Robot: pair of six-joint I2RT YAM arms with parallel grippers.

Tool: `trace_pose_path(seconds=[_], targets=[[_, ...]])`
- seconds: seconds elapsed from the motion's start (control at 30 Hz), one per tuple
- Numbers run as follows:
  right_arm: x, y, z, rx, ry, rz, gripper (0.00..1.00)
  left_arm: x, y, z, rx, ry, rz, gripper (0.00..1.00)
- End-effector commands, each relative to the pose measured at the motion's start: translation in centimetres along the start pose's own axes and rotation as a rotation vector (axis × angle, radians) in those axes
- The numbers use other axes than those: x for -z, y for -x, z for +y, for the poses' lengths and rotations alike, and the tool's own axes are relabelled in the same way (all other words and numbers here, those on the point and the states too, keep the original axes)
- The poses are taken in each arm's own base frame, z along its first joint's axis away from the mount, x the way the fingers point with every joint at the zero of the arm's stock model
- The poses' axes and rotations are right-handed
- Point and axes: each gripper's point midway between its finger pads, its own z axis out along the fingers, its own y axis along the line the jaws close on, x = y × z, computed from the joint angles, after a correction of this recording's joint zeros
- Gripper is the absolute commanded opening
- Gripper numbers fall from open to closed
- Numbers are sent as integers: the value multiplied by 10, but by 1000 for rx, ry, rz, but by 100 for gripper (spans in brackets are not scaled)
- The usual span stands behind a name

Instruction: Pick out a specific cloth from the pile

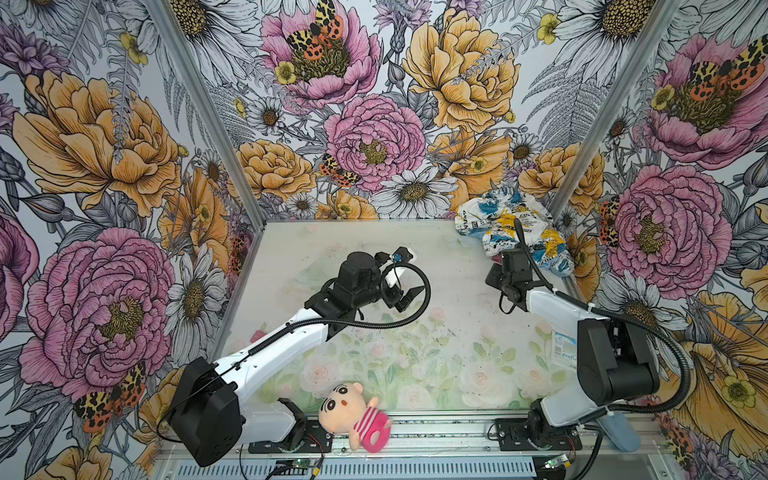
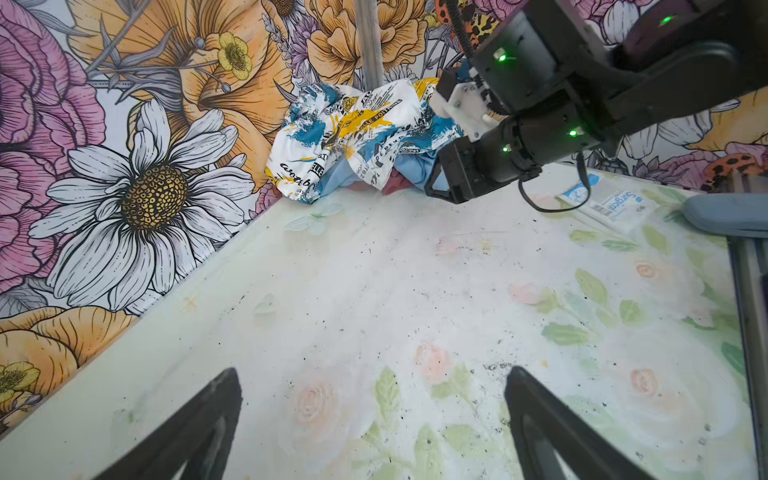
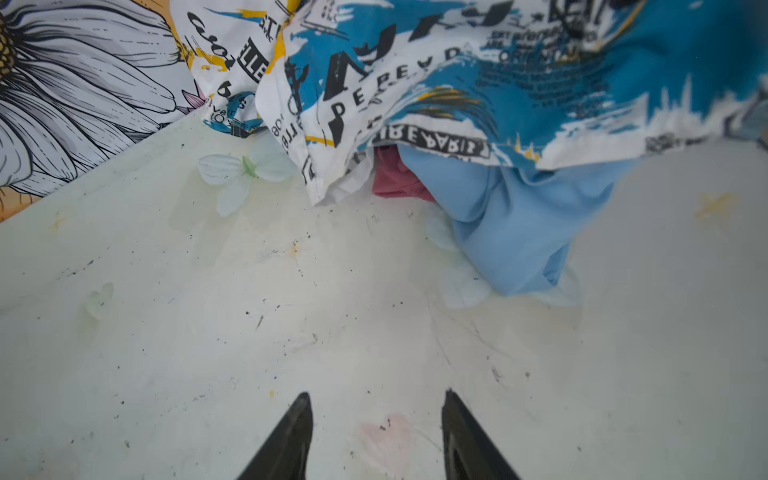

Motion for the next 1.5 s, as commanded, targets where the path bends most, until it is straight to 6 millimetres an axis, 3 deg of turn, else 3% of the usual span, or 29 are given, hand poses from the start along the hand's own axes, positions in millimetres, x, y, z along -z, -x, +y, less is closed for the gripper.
trace_pose_path(seconds=[0.0,0.13,0.43,0.73,0.97,1.1,1.47], targets=[[-20,6,-2,-43,-66,-1,35,9,22,0,-42,21,-76,99],[-41,2,-9,-71,-124,-7,35,11,23,-3,-41,17,-80,99],[-82,17,-3,-98,-94,34,38,7,19,-2,-43,18,-69,99],[-98,21,-22,-152,-179,71,37,10,21,1,-47,31,-73,99],[-117,28,-15,-175,-197,96,37,11,22,-4,-39,9,-80,99],[-117,39,-15,-217,-211,63,37,11,21,-5,-41,7,-76,99],[-129,39,-28,-257,-278,63,37,10,17,-19,-75,-27,-59,99]])
